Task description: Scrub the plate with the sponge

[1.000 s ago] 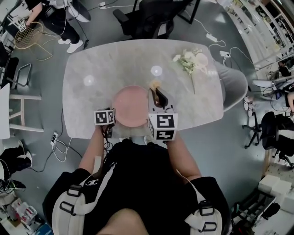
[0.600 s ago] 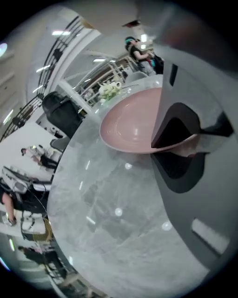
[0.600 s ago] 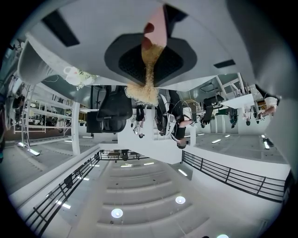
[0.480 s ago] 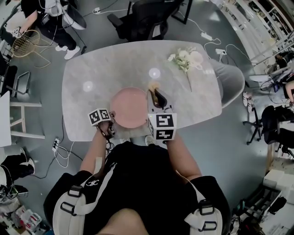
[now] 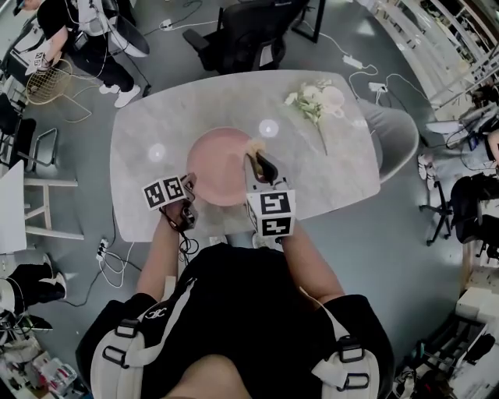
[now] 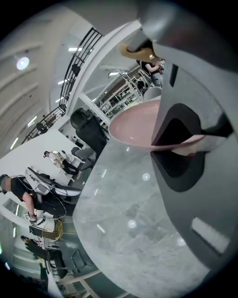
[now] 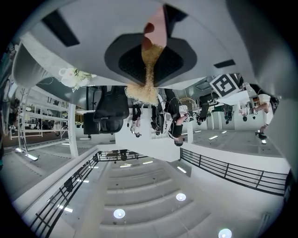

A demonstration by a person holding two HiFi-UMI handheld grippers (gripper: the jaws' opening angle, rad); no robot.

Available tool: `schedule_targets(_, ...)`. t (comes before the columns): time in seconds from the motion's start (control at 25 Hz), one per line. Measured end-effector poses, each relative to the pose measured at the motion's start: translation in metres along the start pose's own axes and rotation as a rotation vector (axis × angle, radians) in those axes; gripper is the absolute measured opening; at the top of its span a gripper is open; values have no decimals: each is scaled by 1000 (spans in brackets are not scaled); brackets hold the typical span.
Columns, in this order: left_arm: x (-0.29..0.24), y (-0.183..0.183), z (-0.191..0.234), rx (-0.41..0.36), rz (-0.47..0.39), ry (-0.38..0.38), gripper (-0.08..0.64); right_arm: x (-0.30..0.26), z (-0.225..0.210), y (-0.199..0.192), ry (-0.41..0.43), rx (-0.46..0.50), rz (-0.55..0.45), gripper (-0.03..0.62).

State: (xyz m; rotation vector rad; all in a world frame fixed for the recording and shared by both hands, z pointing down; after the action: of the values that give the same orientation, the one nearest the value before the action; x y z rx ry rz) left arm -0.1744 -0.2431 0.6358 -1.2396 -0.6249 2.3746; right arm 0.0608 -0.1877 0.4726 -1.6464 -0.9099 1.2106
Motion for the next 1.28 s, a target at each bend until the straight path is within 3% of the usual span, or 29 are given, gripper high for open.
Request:
schedule_targets(0.56, 22, 26, -130, -258, -57, -203, 18, -43, 37, -8, 149, 108, 93, 52)
schedule_targets(0.8, 20, 25, -148, -272, -70, -258, 18, -58, 22, -13, 87, 133, 125, 52)
schedule_targets(0.96, 21, 29, -155, -363, -75, -220, 20, -64, 14, -12, 53, 147, 120, 54)
schedule_targets(1.28, 23, 16, -160, -347, -61, -253, 28, -62, -16, -12, -28, 127, 120, 55)
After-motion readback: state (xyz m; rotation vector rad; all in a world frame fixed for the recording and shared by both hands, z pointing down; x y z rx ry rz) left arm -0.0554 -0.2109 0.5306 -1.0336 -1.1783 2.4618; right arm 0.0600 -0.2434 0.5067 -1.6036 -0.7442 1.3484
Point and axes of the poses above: the fingertips, and each gripper's own axes: x backward along the fingers, z to its left, y out of its top, the point moved 6 cm from there along x, backward along the fingers, and after that the axes turned 6 degrees about -x, right-handed, at the moved point
